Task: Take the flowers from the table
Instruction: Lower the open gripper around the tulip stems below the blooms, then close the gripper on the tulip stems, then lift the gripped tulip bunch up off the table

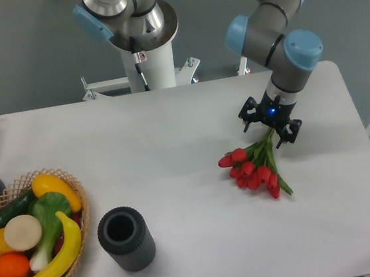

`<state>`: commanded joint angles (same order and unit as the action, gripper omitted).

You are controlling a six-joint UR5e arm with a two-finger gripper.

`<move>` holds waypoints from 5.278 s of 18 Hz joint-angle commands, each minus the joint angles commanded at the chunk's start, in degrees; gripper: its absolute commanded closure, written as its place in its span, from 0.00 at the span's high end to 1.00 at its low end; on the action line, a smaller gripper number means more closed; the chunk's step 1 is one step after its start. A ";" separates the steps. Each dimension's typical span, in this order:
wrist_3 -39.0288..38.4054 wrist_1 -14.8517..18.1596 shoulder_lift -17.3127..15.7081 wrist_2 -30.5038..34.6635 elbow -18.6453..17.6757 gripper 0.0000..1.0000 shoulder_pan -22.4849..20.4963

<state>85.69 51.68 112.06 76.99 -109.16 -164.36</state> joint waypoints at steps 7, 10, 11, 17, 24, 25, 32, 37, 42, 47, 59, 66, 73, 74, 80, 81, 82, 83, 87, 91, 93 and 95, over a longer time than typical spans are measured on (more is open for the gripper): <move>-0.35 -0.09 1.49 0.09 0.53 1.00 0.09; -0.35 -0.09 1.93 0.17 0.44 1.00 0.09; -0.35 -0.09 2.11 0.26 0.44 1.00 0.26; -0.44 -0.09 3.16 0.26 0.88 1.00 1.41; -0.35 -0.09 3.17 0.17 0.97 0.88 1.32; -0.35 -0.09 3.17 0.09 0.97 0.81 1.23; -0.26 0.09 2.64 -0.09 0.88 0.51 0.79; -0.35 0.79 2.29 -0.18 0.88 0.39 0.44; -1.14 1.14 1.68 -0.18 0.88 0.36 -0.09; -1.23 2.11 0.54 -0.18 0.97 0.32 -0.53; -7.11 2.20 -9.48 -6.05 2.64 0.32 -0.18; -13.53 2.02 -15.28 -19.32 4.13 0.32 0.00; -16.35 1.41 -19.60 -35.13 5.18 0.32 0.53; -16.35 1.41 -19.60 -37.33 5.62 0.32 0.70; -19.77 1.05 -18.72 -48.77 7.56 0.32 2.11; -20.47 1.05 -18.63 -49.22 7.56 0.32 2.11; -20.65 1.05 -18.63 -49.39 7.82 0.32 2.11; -21.18 1.05 -18.54 -49.40 8.35 0.32 2.11; -22.76 0.97 -18.11 -49.40 8.79 0.32 2.29; -23.20 0.97 -17.67 -52.90 9.32 0.32 2.29; -24.07 0.97 -17.14 -54.05 10.02 0.32 2.29; -25.22 0.97 -17.22 -54.05 10.11 0.32 2.11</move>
<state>60.47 52.65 94.83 22.94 -99.05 -162.25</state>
